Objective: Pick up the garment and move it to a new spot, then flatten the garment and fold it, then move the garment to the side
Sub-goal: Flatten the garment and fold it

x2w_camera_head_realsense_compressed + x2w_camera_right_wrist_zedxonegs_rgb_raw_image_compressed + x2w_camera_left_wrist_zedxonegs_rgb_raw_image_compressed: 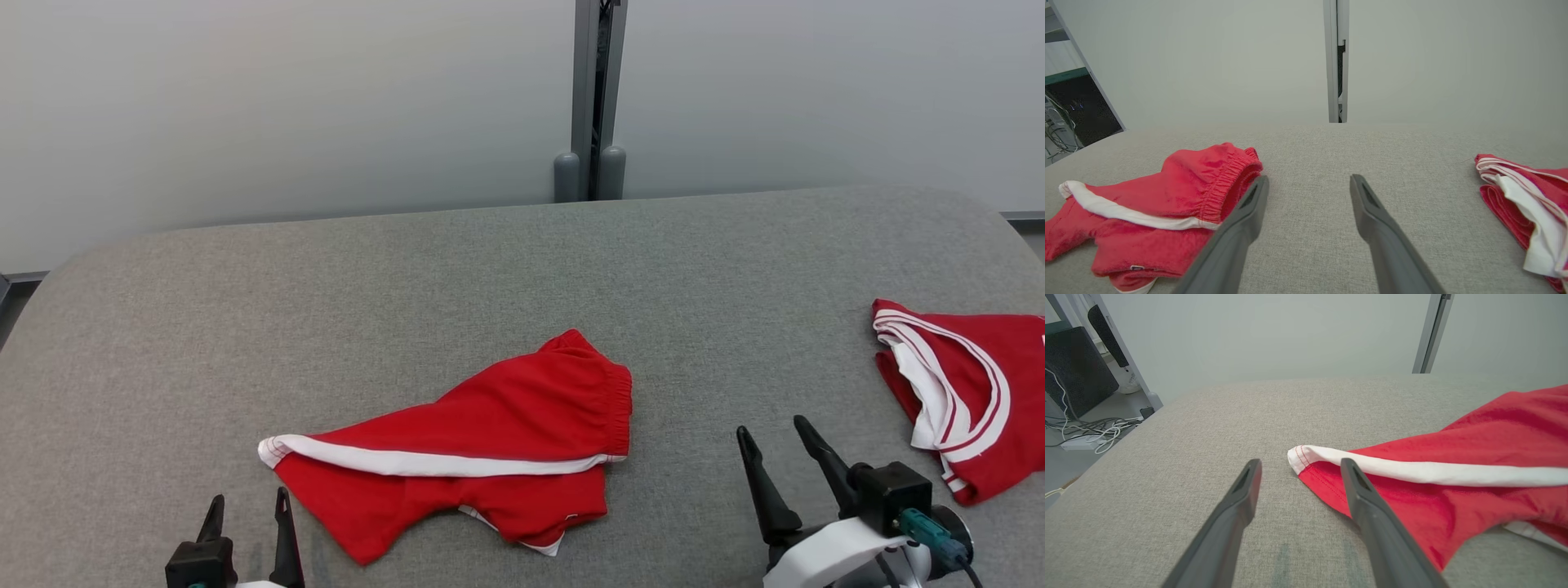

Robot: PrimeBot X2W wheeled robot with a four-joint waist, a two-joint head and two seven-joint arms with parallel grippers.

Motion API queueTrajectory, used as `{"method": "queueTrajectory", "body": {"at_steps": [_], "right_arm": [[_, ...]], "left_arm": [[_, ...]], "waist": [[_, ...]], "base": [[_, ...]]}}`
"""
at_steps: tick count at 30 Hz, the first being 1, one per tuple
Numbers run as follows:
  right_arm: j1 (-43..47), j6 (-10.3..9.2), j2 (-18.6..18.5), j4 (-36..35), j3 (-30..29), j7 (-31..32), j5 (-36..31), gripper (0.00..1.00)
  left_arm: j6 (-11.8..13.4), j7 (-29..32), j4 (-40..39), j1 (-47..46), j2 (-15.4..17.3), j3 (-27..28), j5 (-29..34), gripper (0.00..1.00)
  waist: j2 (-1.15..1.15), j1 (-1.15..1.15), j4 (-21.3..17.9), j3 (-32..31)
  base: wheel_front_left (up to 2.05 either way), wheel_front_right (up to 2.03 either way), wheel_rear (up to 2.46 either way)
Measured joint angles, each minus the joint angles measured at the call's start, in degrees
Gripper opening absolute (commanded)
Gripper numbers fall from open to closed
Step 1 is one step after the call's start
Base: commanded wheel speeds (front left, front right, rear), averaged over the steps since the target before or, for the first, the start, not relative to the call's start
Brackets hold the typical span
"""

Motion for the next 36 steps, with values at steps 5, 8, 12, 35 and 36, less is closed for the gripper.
{"method": "queueTrajectory", "body": {"at_steps": [5,8,12,35,36], "right_arm": [[0.0,0.0,-0.07,0.33,-2.67,0.0,-0.66,1.0],[0.01,0.0,-0.03,0.34,-4.39,0.0,-1.15,1.0],[0.02,0.0,-0.04,0.32,-5.12,0.0,-1.21,1.0],[-7.04,0.0,-0.05,11.32,13.02,0.0,2.59,1.0],[-7.6,0.0,-0.18,12.03,13.07,0.0,2.48,1.0]], "left_arm": [[0.51,0.0,-0.26,0.01,0.0,0.7,-0.25,1.0],[0.79,0.0,-0.85,0.02,-0.01,1.4,-0.27,1.0],[0.93,0.0,-1.55,0.13,-0.02,2.36,-0.12,1.0],[0.74,0.0,-1.52,-0.67,-0.03,-1.09,-0.86,1.0],[0.75,0.0,-1.52,-0.91,-0.05,-1.23,-0.86,1.0]], "waist": [[0.0,0.0,-0.36,-0.14],[0.0,0.0,-0.83,-0.31],[0.0,0.0,-1.19,-0.37],[0.0,0.0,4.3,4.11],[0.0,0.0,4.69,4.47]], "base": [[0.0,0.0,0.0],[0.0,0.0,0.0],[0.0,0.0,0.0],[0.0,0.0,0.0],[0.0,0.0,0.0]]}}
